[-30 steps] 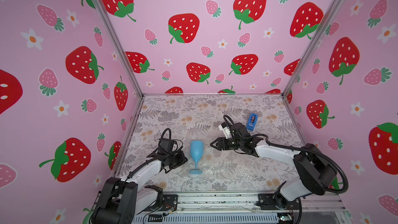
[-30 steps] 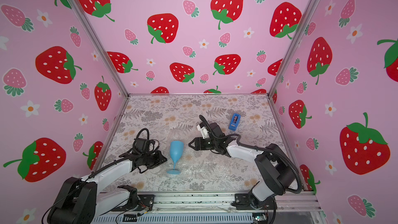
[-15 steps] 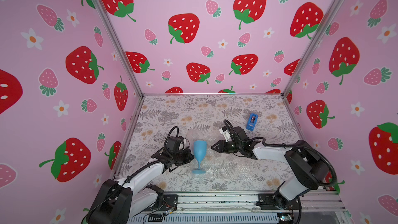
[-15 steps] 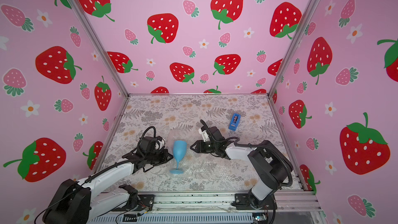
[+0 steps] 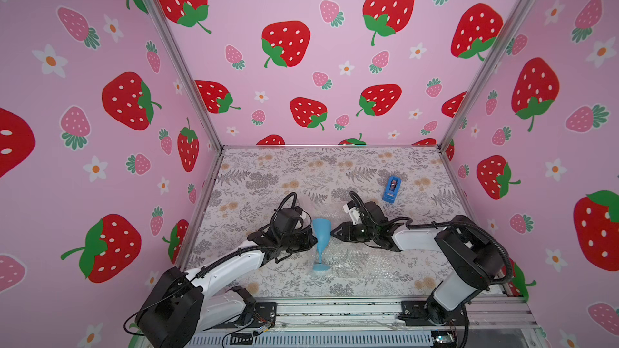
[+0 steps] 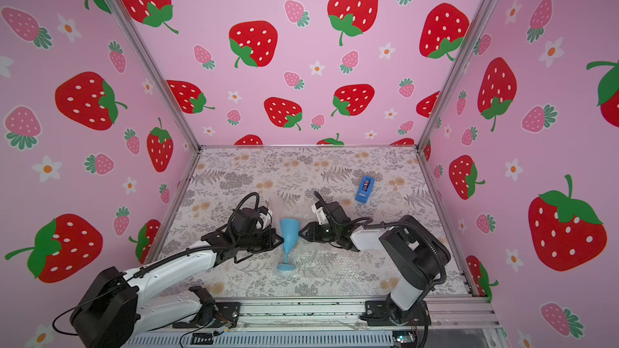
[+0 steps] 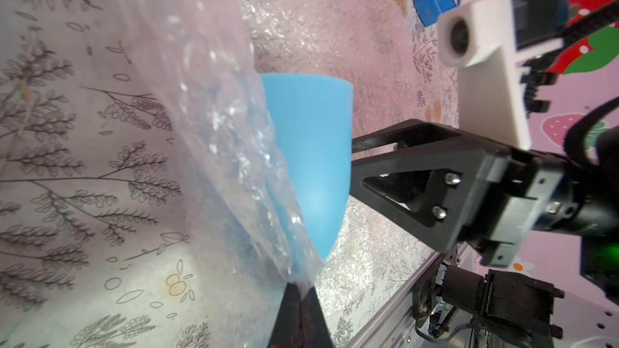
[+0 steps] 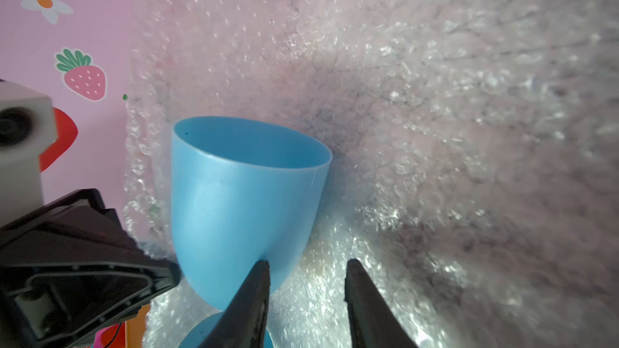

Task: Wrap wine glasses in bubble wrap
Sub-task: Wrap the wine glass in bubble wrap.

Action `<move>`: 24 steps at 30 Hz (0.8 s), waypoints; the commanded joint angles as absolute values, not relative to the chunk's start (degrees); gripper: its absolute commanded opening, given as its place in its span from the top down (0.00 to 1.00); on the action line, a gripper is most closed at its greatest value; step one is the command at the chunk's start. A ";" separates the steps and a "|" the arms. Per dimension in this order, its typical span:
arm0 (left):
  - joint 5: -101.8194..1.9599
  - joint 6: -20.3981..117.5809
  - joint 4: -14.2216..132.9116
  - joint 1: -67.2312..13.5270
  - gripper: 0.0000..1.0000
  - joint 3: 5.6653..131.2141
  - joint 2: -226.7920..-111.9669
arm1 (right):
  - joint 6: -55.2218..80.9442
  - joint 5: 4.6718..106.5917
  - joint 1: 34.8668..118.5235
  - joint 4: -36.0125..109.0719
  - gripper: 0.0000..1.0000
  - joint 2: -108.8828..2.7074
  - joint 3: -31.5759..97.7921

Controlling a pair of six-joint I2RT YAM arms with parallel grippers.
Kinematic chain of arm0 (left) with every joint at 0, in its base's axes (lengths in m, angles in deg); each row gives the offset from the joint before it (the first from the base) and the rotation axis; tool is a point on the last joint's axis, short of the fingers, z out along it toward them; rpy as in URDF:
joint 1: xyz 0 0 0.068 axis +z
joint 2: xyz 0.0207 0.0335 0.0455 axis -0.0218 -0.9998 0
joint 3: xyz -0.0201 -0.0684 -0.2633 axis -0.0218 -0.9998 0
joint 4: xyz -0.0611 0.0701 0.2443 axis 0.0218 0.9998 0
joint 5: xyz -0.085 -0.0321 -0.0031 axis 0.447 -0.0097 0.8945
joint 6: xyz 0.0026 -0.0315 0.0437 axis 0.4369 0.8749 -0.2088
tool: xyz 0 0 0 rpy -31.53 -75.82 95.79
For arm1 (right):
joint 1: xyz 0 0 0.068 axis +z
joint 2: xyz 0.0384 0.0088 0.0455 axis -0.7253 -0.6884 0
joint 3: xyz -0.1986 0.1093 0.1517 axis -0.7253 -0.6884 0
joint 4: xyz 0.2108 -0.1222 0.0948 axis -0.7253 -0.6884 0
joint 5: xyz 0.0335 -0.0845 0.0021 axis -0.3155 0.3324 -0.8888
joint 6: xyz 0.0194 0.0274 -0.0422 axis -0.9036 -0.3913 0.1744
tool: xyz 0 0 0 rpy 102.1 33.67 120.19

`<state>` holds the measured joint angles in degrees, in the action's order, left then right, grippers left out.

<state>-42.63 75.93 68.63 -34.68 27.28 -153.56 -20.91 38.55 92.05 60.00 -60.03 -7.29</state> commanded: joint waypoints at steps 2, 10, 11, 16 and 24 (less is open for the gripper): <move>-43.87 78.93 67.39 -37.63 0.99 31.00 -154.90 | -22.66 39.92 91.28 61.07 0.63 -59.71 -9.11; -46.52 83.21 64.93 -43.57 0.99 34.69 -161.06 | -22.58 40.03 90.18 60.80 0.63 -56.97 -11.33; -46.88 83.79 64.33 -44.24 0.98 35.11 -161.90 | -22.58 39.95 89.95 60.69 0.63 -56.54 -11.54; -47.92 85.05 63.27 -46.38 0.95 37.36 -166.15 | -22.16 39.51 88.23 59.40 0.63 -53.40 -13.00; -47.76 85.26 61.82 -46.99 0.76 38.14 -170.31 | -17.48 39.79 85.44 49.66 0.56 -44.27 -12.01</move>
